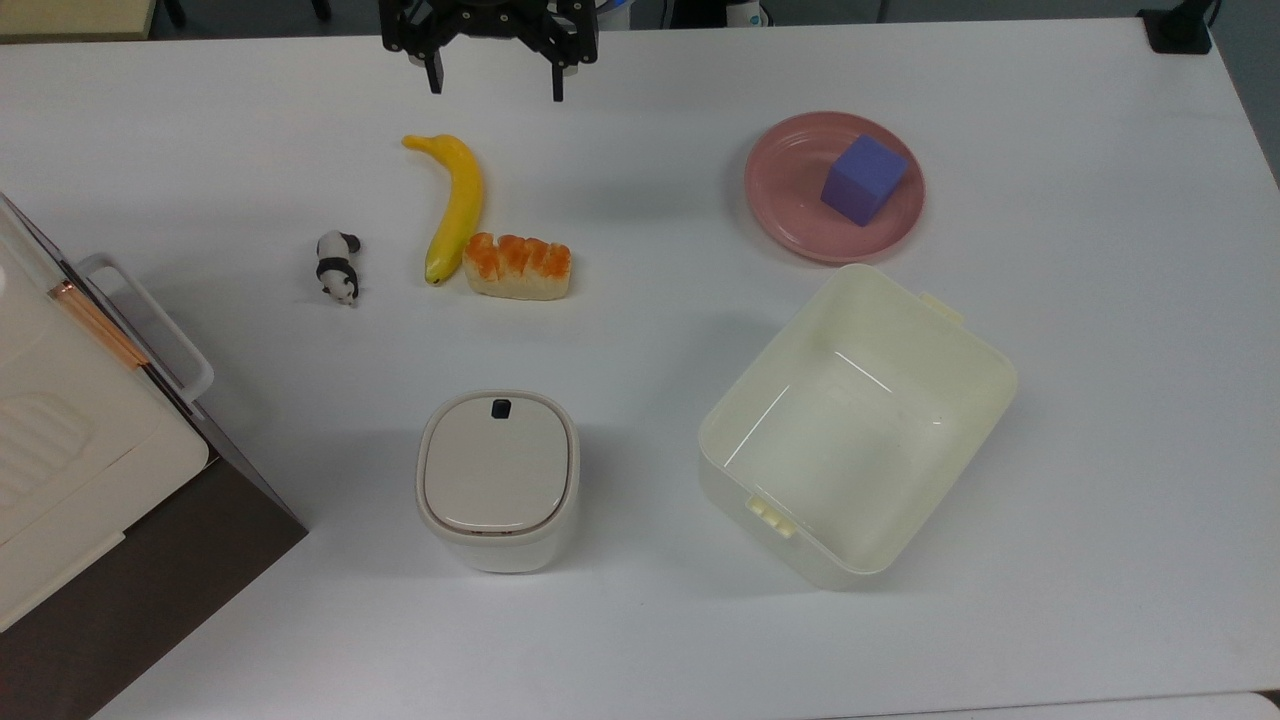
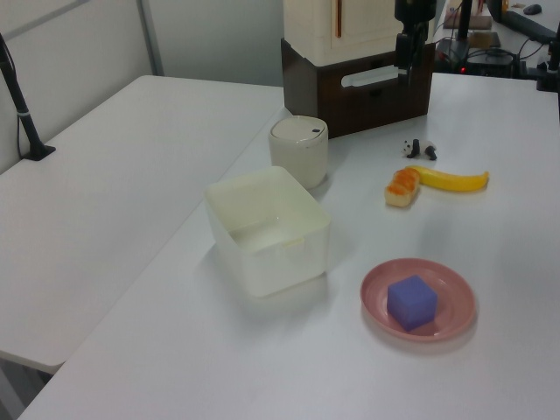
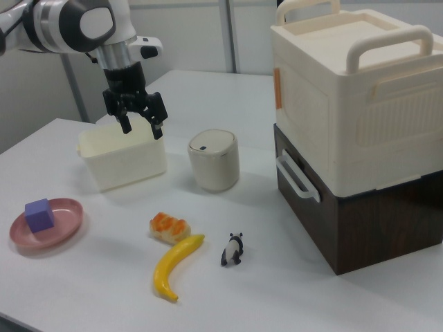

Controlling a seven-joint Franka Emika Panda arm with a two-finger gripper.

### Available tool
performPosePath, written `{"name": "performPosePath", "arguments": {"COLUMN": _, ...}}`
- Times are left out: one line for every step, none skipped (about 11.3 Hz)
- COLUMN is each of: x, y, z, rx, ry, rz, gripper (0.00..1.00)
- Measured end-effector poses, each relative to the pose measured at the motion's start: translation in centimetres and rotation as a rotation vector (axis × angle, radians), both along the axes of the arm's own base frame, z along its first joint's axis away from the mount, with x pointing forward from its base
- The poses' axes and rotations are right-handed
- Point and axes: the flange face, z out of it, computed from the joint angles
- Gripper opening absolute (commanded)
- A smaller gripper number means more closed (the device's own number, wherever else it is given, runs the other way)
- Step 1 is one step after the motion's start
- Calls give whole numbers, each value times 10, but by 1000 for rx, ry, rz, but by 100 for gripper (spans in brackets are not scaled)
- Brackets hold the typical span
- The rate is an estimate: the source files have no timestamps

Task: Slide open the drawer
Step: 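Move the gripper from above the cream bin toward the cabinet drawer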

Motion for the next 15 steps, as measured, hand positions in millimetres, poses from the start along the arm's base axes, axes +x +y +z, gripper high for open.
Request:
{"name": "performPosePath", "arguments": {"x": 0, "y": 0, "z": -1, "rx": 0, "ry": 1, "rz": 0, "gripper": 100}}
{"name": "performPosePath", "arguments": {"x": 0, "y": 0, "z": -1, "rx": 0, "ry": 2, "rz": 0, "gripper": 100}}
{"name": "performPosePath", "arguments": {"x": 0, "y": 0, "z": -2, "rx": 0, "ry": 5, "rz": 0, "gripper": 100}}
{"name": "performPosePath", "arguments": {"x": 1, "y": 1, "z": -3, "rx": 0, "ry": 6, "rz": 1, "gripper": 100}}
{"name": "performPosePath", "arguments": {"x": 1, "y": 1, "z": -3, "rx": 0, "ry": 6, "rz": 1, "gripper": 100}}
{"name": "performPosePath", "arguments": {"x": 1, "y": 1, "z": -3, "rx": 0, "ry": 7, "rz": 1, "gripper": 100}}
{"name": "performPosePath", "arguments": {"x": 1, "y": 1, "z": -3, "rx": 0, "ry": 7, "rz": 12, "gripper": 100}}
{"name": "performPosePath", "arguments": {"x": 0, "y": 1, "z": -3, "rx": -1, "ry": 8, "rz": 37, "gripper": 100}}
{"name": "performPosePath", "arguments": {"x": 0, "y": 1, "z": -4, "rx": -1, "ry": 10, "rz": 71, "gripper": 100}}
{"name": "performPosePath", "arguments": {"x": 0, "y": 0, "z": -4, "rx": -2, "ry": 13, "rz": 114, "gripper": 100}}
{"name": "performPosePath", "arguments": {"x": 0, "y": -1, "z": -4, "rx": -2, "ry": 16, "rz": 158, "gripper": 100}}
{"name": "performPosePath", "arguments": {"x": 0, "y": -5, "z": -5, "rx": -3, "ry": 19, "rz": 196, "gripper": 100}}
{"name": "performPosePath", "arguments": {"x": 0, "y": -9, "z": -5, "rx": -4, "ry": 22, "rz": 242, "gripper": 100}}
{"name": "performPosePath", "arguments": {"x": 0, "y": -15, "z": -5, "rx": -4, "ry": 25, "rz": 280, "gripper": 100}}
{"name": "performPosePath", "arguments": {"x": 0, "y": -22, "z": -5, "rx": -5, "ry": 27, "rz": 313, "gripper": 100}}
